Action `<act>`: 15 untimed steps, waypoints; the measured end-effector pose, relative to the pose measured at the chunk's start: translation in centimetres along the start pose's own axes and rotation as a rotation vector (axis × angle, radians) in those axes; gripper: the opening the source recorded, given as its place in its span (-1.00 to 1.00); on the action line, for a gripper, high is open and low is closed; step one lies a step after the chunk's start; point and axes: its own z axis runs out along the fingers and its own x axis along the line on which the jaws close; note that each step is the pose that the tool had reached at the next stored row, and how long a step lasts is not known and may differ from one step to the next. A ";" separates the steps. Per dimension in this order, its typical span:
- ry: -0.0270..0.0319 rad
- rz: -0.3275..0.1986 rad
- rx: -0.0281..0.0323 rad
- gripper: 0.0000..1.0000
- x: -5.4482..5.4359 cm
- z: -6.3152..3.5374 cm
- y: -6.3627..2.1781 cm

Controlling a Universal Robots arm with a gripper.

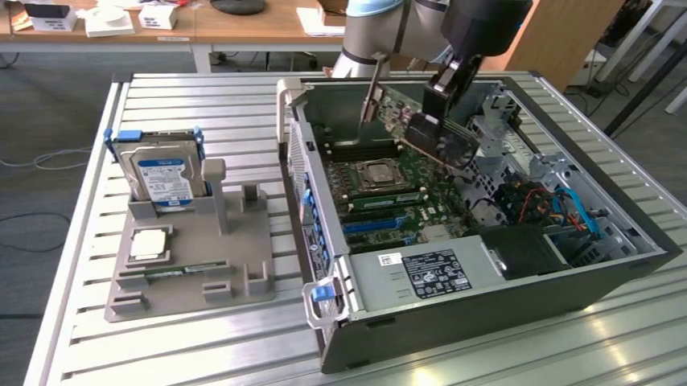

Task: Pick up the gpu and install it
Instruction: 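Insert the gpu into the slot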

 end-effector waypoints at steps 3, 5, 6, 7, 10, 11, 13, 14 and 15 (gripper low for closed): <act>0.0021 -0.051 -0.0001 -0.46 0.0 0.05 0.00; 0.0036 -0.084 -0.0001 -0.46 0.0 0.08 0.00; 0.0043 -0.100 -0.0002 -0.46 0.0 0.09 0.00; 0.0051 -0.118 -0.0002 -0.46 0.0 0.11 0.00; 0.0072 -0.168 -0.0003 -0.46 0.0 0.16 -0.01; 0.0079 -0.185 -0.0003 -0.46 0.0 0.17 -0.01; 0.0094 -0.219 -0.0003 -0.46 0.0 0.20 -0.01; 0.0102 -0.237 -0.0004 -0.46 0.0 0.21 -0.01; 0.0109 -0.254 -0.0004 -0.46 0.0 0.23 -0.01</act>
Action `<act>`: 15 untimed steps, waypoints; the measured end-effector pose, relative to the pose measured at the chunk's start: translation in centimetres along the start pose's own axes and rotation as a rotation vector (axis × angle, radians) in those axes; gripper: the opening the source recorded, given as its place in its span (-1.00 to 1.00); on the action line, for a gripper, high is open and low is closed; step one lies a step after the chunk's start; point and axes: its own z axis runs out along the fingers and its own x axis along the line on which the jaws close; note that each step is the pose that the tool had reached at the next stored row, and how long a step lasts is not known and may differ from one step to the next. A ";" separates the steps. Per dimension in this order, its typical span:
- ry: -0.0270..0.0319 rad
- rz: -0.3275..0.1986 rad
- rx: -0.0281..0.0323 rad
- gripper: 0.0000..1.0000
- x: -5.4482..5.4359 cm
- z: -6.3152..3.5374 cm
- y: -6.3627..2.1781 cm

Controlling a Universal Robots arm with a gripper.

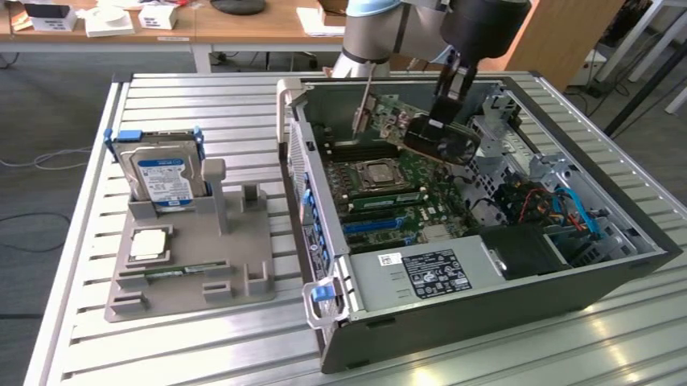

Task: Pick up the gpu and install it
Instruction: 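Insert the gpu into the slot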

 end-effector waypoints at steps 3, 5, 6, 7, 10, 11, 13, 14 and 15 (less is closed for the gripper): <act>0.0023 -0.050 -0.0001 -0.46 0.0 0.04 0.00; 0.0037 -0.086 -0.0001 -0.46 0.0 0.08 0.00; 0.0044 -0.103 -0.0002 -0.46 0.0 0.09 0.00; 0.0052 -0.120 -0.0002 -0.46 0.0 0.11 -0.01; 0.0075 -0.173 -0.0003 -0.46 0.0 0.18 -0.01; 0.0084 -0.190 -0.0003 -0.46 0.0 0.20 -0.01; 0.0100 -0.227 -0.0004 -0.46 0.0 0.25 -0.01; 0.0107 -0.244 -0.0005 -0.46 0.0 0.28 -0.01; 0.0114 -0.261 -0.0004 -0.46 0.0 0.30 -0.02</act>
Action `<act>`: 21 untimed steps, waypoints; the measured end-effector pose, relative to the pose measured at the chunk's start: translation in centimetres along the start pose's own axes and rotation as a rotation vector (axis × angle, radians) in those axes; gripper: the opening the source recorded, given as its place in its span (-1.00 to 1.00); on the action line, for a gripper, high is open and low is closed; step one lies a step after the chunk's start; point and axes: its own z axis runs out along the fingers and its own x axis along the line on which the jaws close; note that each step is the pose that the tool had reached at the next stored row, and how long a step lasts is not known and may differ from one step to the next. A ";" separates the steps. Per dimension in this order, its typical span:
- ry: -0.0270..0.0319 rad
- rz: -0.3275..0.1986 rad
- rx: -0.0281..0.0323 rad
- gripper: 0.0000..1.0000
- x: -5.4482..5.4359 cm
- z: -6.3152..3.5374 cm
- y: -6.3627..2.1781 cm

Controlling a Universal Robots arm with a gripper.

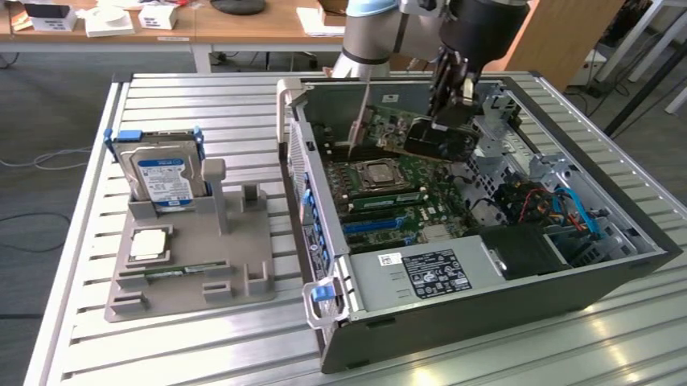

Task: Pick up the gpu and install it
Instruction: 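Insert the gpu into the slot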

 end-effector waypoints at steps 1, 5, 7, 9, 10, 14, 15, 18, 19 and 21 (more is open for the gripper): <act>0.0007 -0.018 0.0000 -0.46 0.0 0.03 0.00; 0.0038 -0.091 -0.0002 -0.46 0.0 0.16 -0.01; 0.0054 -0.127 -0.0002 -0.46 0.0 0.22 -0.01; 0.0070 -0.163 -0.0003 -0.46 0.0 0.28 -0.01; 0.0078 -0.182 -0.0003 -0.46 0.0 0.32 -0.01; 0.0108 -0.254 -0.0004 -0.46 0.0 0.44 -0.02; 0.0115 -0.267 -0.0004 -0.46 0.0 0.45 -0.02; 0.0119 -0.282 -0.0004 -0.46 0.0 0.52 -0.02; 0.0118 -0.283 -0.0003 -0.46 0.0 0.59 -0.02; 0.0121 -0.284 -0.0004 -0.46 0.0 0.77 -0.03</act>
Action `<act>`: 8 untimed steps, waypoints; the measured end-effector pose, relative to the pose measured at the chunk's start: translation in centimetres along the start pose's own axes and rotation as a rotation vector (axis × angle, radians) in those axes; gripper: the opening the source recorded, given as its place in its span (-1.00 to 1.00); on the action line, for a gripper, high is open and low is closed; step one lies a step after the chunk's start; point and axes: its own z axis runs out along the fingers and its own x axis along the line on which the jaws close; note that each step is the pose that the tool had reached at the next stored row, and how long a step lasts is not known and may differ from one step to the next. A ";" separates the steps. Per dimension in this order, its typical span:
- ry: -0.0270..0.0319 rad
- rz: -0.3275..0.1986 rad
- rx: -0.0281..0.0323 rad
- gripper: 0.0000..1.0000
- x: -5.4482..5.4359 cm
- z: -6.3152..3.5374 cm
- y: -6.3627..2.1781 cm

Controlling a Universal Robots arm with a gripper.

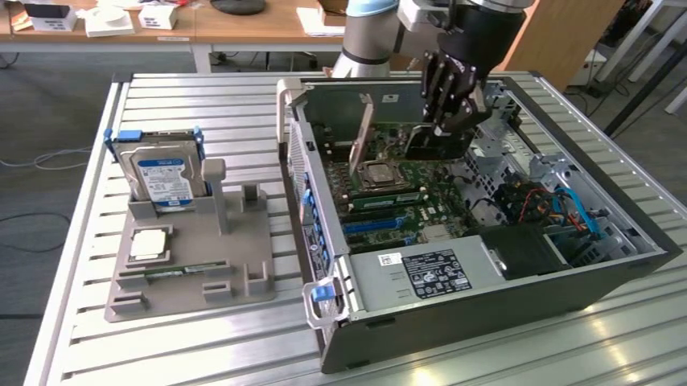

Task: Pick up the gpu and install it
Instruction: 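Insert the gpu into the slot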

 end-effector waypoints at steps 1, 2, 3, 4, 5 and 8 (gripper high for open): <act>0.0000 0.000 0.0000 -0.46 0.0 0.11 0.00; 0.0001 -0.001 0.0000 -0.46 0.0 0.21 0.00; 0.0001 -0.002 0.0000 -0.46 0.0 0.34 0.00; 0.0002 -0.002 0.0000 -0.46 0.0 0.46 0.00; 0.0002 -0.003 0.0000 -0.46 0.0 0.59 0.00; 0.0003 -0.005 0.0000 -0.46 0.0 1.02 0.00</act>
